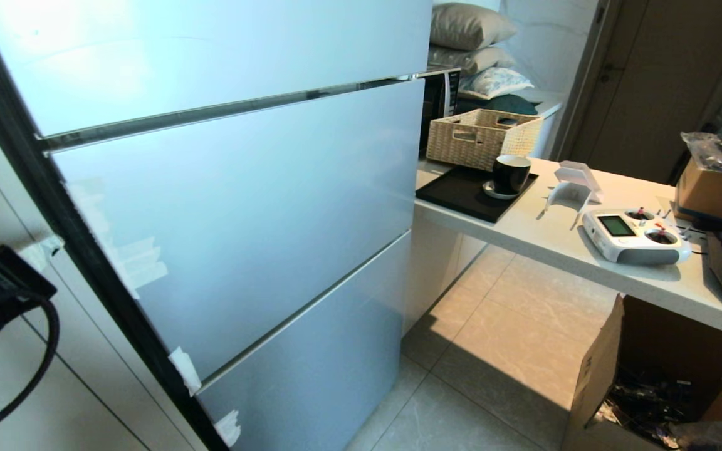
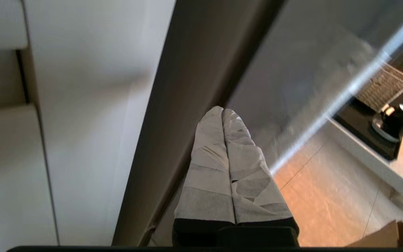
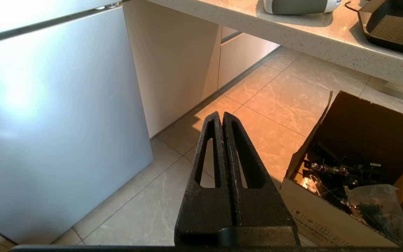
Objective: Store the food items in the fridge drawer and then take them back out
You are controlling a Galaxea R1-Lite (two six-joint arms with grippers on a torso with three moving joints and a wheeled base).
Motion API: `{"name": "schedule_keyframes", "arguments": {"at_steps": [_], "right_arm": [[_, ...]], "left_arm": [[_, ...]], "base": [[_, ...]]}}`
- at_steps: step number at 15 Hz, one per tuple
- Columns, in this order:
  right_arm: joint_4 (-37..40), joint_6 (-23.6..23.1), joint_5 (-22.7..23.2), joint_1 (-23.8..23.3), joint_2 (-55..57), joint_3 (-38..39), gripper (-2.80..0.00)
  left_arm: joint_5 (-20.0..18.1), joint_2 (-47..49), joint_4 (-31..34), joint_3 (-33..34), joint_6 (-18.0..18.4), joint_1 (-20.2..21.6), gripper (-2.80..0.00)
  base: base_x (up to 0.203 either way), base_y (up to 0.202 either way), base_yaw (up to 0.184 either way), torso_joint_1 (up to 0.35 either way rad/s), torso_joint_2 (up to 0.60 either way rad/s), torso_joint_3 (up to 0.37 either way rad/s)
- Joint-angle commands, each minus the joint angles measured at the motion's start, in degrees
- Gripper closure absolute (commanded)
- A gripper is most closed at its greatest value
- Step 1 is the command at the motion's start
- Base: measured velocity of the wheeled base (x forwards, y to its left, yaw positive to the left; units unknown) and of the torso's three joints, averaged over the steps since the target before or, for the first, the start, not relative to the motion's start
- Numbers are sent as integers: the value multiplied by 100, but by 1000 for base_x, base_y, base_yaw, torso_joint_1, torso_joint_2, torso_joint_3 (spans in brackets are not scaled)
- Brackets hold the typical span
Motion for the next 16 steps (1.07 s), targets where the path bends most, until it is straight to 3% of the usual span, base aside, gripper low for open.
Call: {"name": "schedule_keyframes", "arguments": {"at_steps": [1, 11, 16], "right_arm": [[1, -2, 1, 1, 5, 0, 0], [1, -2, 1, 1, 5, 0, 0], [1, -2, 1, 1, 5, 0, 0]], "left_arm": [[8, 326, -28, -140, -111, 5, 0], [6, 813, -61, -549, -222, -92, 0], [-338, 704, -44, -437, -440, -300, 0]], "base": [[0, 0, 0, 0, 0, 0], [0, 0, 0, 0, 0, 0], [0, 0, 0, 0, 0, 0]]}}
